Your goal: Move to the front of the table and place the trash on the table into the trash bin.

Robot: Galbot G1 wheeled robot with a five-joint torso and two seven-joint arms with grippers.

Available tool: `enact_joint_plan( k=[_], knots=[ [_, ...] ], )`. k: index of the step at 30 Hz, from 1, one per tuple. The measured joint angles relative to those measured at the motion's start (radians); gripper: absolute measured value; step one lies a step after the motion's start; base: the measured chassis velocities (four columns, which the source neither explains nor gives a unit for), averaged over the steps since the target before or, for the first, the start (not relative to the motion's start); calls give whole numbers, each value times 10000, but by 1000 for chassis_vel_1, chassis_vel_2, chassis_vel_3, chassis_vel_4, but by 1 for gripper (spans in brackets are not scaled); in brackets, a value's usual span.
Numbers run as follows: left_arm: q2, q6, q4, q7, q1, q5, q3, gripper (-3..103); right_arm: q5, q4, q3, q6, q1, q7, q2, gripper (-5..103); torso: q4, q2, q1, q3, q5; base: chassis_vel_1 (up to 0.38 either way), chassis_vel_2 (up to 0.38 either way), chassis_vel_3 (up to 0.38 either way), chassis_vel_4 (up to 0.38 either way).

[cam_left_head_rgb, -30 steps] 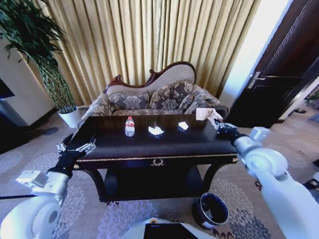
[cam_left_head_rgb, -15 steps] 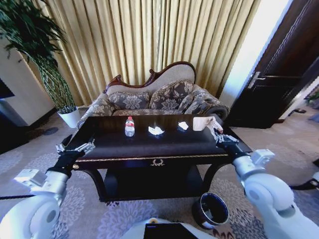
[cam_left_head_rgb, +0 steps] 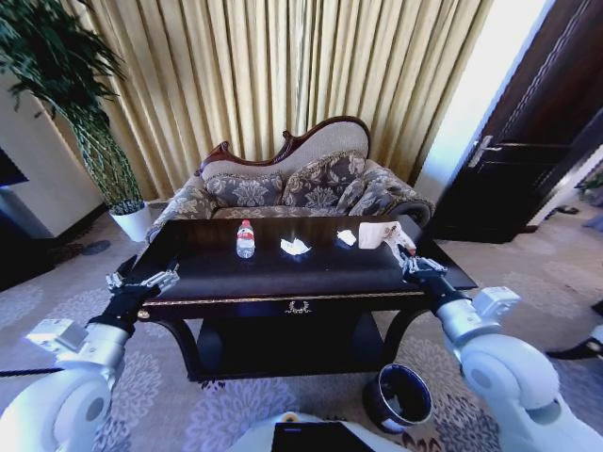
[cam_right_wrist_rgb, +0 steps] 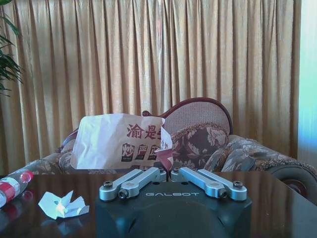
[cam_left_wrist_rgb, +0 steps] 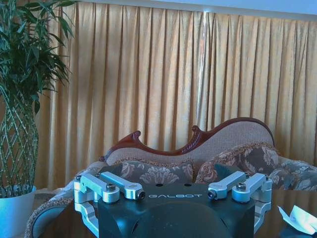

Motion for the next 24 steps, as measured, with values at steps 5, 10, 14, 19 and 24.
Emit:
enact_joint_plan(
  k=[5,10,14,19,24],
  knots=[
    [-10,0,0,21,-5,1,22,100,-25,3,25,-5,-5,9,-3,0,-2,0,0,0,0,51,-63,-60,56],
    [-21,0,0,42,-17,3,32,100,-42,3,36,-7,-10,19,-6,0,-1,0,0,0,0,87,-73,-80,87],
    [-24,-6,-1,55,-11,5,29,100,-46,6,47,-7,-31,24,-6,0,-1,0,-1,0,1,102,-96,-93,111],
    [-40,-11,-1,64,-14,8,29,100,-55,8,60,-3,-46,27,-9,0,-1,0,-1,0,0,121,-108,-106,113],
    [-55,-17,-1,72,-4,14,32,100,-64,8,72,7,-60,29,-3,0,-1,0,-1,0,0,110,-107,-113,110]
  ],
)
